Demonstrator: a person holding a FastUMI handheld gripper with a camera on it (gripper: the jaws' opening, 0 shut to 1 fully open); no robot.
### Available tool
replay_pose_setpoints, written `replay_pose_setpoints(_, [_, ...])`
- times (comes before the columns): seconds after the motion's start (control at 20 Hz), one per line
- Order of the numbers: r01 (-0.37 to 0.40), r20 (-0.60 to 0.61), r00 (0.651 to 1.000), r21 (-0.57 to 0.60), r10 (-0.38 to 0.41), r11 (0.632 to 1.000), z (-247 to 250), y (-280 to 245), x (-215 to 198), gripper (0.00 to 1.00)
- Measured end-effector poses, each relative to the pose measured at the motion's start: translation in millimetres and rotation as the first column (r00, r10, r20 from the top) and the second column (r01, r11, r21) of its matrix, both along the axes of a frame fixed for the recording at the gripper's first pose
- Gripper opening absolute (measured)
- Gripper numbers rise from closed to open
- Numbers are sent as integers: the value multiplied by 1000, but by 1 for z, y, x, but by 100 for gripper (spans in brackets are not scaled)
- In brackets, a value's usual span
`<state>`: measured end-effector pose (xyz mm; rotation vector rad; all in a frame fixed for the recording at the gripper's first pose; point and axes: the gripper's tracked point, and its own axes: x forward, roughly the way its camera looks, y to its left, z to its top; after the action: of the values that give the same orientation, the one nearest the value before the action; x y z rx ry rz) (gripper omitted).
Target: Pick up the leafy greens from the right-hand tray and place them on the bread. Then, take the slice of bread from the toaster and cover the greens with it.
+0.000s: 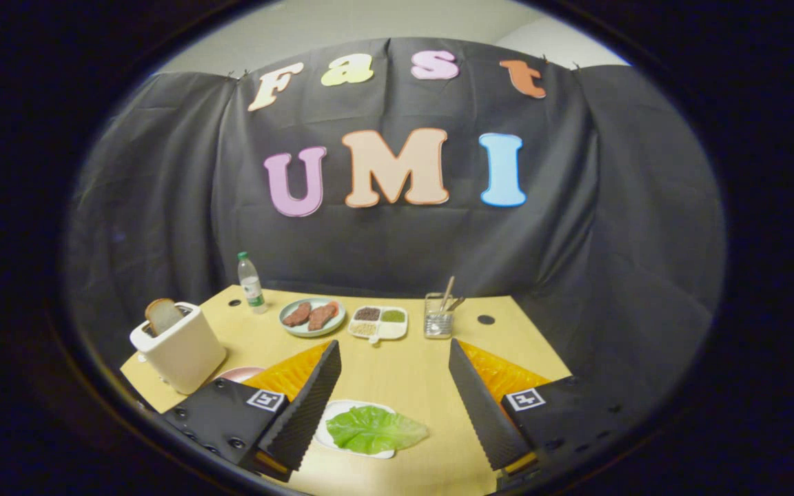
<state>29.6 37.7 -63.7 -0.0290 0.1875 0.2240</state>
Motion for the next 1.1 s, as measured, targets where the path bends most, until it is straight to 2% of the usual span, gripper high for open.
replay_pose_setpoints(0.2, [-77,-125,989,4,77,997,-42,-10,16,100])
replay_pose_setpoints(0.4, [-159,-321,936,-30,141,987,-104,-22,31,98])
replay_pose_setpoints(0.55, [-216,-440,879,-22,185,976,-143,-22,39,97])
replay_pose_setpoints(0.8, [-299,-614,753,1,237,954,-201,-24,53,96])
replay_pose_setpoints(0.95, [-299,-689,679,56,254,953,-223,-25,60,96])
replay_pose_setpoints(1.1, [-278,-733,633,86,250,957,-239,-28,66,96])
